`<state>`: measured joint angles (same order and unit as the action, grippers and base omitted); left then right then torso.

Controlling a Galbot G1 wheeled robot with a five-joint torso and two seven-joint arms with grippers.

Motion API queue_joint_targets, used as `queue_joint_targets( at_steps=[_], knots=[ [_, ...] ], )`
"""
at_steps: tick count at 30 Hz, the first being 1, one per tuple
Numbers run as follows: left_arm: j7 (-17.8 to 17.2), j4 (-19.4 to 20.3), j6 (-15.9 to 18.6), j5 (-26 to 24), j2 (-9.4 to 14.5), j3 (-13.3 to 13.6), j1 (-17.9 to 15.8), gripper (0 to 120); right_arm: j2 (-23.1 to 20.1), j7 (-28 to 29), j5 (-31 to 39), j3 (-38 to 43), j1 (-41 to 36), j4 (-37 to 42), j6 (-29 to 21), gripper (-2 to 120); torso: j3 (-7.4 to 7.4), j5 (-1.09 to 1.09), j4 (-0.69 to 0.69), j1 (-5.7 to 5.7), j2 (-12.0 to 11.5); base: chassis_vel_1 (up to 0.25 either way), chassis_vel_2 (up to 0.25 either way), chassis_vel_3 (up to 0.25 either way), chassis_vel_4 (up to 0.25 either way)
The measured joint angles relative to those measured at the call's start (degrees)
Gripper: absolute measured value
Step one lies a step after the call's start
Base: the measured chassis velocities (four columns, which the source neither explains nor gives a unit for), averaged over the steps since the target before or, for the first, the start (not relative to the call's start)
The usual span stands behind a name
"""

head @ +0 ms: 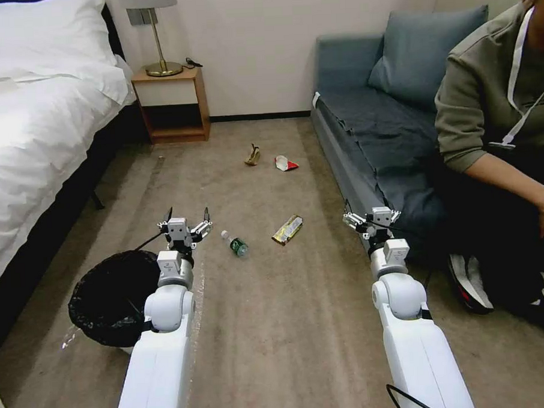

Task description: Pick up the trash bin, then pick up the garbage on the floor and place it into the trash bin.

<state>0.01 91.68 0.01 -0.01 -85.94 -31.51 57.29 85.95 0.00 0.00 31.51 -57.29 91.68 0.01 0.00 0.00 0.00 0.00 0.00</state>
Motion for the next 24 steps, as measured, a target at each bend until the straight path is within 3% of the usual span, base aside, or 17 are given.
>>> queue_joint_targets(
  at_steps=[24],
  knots=[
    [0.0, 0.0, 0.0, 0.0, 0.0, 0.0, 0.0, 100, 0.0, 0.0, 0.0, 0.0, 0.0, 0.0, 0.0, 100, 0.00, 0.00, 0.00, 0.00, 0.0, 0.000, 0.000, 0.000, 0.000]
  ],
)
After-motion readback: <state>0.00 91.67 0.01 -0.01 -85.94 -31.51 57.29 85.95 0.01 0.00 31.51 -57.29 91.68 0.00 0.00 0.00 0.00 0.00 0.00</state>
